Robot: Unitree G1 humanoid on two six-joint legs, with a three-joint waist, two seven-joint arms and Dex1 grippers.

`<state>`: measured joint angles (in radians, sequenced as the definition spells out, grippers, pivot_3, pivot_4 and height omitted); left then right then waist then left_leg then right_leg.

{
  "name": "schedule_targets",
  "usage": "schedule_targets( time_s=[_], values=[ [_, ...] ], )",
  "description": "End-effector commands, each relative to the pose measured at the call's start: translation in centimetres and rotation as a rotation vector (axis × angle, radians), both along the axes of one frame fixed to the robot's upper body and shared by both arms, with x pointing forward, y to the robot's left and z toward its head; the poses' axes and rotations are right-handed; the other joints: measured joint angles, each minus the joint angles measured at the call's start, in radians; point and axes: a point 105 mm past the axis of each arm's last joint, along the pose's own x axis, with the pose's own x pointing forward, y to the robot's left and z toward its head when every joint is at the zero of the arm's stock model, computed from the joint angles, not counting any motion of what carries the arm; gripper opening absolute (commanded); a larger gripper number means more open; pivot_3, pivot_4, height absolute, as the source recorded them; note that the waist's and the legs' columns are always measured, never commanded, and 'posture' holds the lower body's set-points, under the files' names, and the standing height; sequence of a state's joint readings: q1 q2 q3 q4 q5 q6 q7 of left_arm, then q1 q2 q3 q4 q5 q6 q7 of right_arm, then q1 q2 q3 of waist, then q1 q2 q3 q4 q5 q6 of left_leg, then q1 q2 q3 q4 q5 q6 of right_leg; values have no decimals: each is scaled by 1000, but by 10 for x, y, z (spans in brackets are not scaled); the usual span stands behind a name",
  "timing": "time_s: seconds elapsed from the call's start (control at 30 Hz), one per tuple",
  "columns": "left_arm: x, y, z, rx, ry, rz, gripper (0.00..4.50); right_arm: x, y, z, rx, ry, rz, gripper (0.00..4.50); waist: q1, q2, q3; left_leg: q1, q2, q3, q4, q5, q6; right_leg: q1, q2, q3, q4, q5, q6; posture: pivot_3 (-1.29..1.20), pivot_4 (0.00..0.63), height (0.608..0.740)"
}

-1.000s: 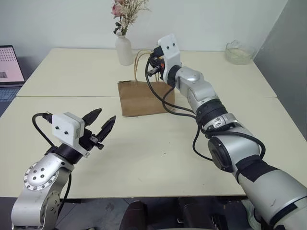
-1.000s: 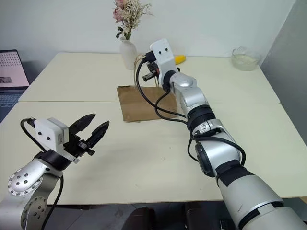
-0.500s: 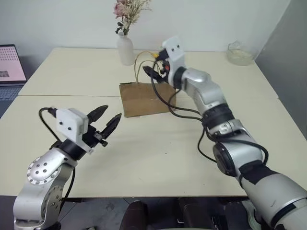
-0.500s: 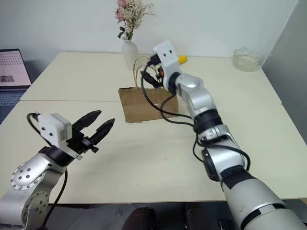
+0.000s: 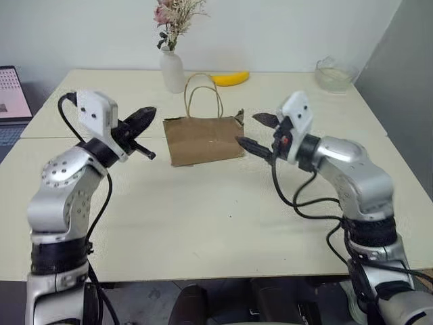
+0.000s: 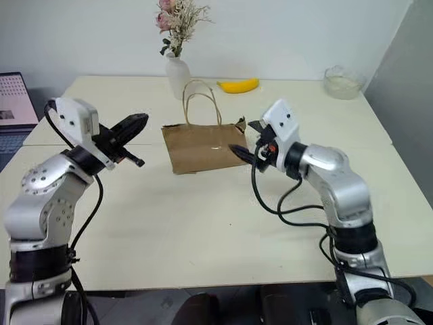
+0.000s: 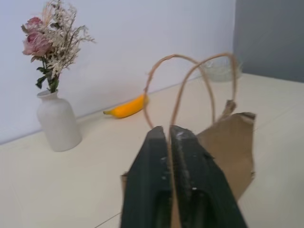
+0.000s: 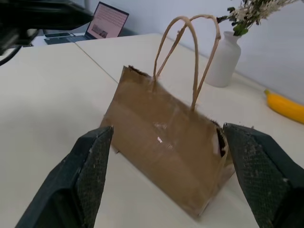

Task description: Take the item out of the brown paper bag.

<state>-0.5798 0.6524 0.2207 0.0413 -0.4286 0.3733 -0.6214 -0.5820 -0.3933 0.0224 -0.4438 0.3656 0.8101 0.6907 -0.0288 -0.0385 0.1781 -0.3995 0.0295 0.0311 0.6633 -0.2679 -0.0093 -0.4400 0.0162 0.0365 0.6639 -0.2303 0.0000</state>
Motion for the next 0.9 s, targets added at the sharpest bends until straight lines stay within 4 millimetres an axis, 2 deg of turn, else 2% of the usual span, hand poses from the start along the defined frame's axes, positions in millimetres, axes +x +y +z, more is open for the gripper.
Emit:
schedule_targets(
  time_s=[0.03,0.13,0.23,0.37,0.6,0.9],
  values=[
    [22,12,13,47,-33,11,27,-39,7,8,28,-8,122,3890,1,0,0,0,0,0,0,0,0,0,0,0,0,0,0,0,150,740],
    [48,13,13,89,4,-5,27,-56,6,0,28,26,134,3890,3,-1,-1,-1,-2,1,2,0,0,0,0,0,-1,0,1,0,150,740],
    [66,9,7,114,55,-21,27,-57,1,-1,34,39,96,3890,1,-2,-1,-1,-3,2,2,0,0,1,0,0,-1,1,2,0,150,740],
    [75,-2,-6,183,111,-75,27,-56,-6,-3,37,41,38,3890,-1,-2,-1,-1,-3,2,2,0,1,0,0,1,-2,1,2,0,150,740],
    [64,-15,-15,287,189,-261,27,-62,-14,-9,24,63,-1,3890,-3,-2,-1,-2,-1,1,1,0,0,-1,0,1,-1,1,2,0,150,740],
    [25,-15,-38,415,322,-542,27,-66,-19,-13,1,89,16,3890,-3,-2,-1,-2,-2,2,2,0,1,0,0,1,-1,1,2,0,150,740]
  ],
)
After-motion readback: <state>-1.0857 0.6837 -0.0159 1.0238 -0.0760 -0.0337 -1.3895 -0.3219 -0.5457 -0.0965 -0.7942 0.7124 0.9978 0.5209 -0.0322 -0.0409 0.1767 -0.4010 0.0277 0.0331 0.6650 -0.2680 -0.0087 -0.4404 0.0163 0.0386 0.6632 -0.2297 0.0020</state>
